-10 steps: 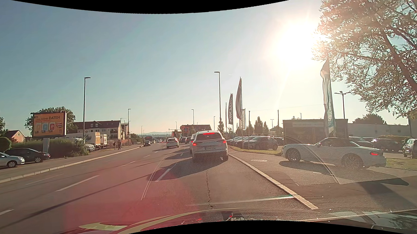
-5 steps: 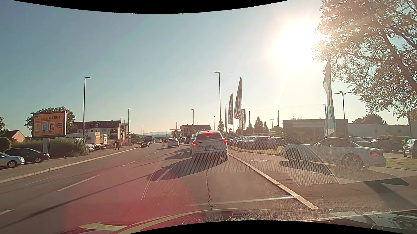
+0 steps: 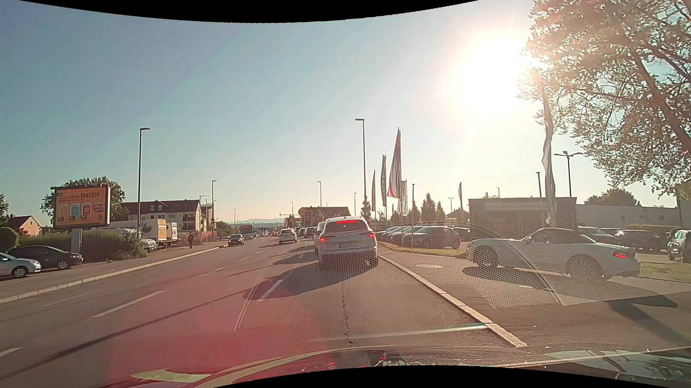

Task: Follow the waypoints while adhering to traffic rules and regulations

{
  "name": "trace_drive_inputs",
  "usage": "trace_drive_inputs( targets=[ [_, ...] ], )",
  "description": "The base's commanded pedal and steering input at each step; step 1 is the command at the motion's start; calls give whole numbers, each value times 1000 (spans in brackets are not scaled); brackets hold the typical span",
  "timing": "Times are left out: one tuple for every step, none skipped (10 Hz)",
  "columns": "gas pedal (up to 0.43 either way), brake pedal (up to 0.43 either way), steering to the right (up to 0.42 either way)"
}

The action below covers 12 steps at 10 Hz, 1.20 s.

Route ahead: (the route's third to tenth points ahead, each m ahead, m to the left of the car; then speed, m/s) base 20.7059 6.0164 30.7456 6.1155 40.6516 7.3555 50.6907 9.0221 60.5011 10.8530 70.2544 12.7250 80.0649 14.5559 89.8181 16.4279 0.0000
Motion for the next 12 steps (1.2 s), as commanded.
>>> trace_drive_inputs(
  targets=[
    [0, 256, -15],
    [0, 256, -15],
    [0, 256, -15],
    [0, 256, -15],
    [0, 256, -15],
    [0, 256, -15],
    [0, 256, -15],
    [0, 256, -15],
    [0, 256, -15],
    [0, 256, -15],
    [0, 256, -15],
    [0, 256, -15]
  ],
)
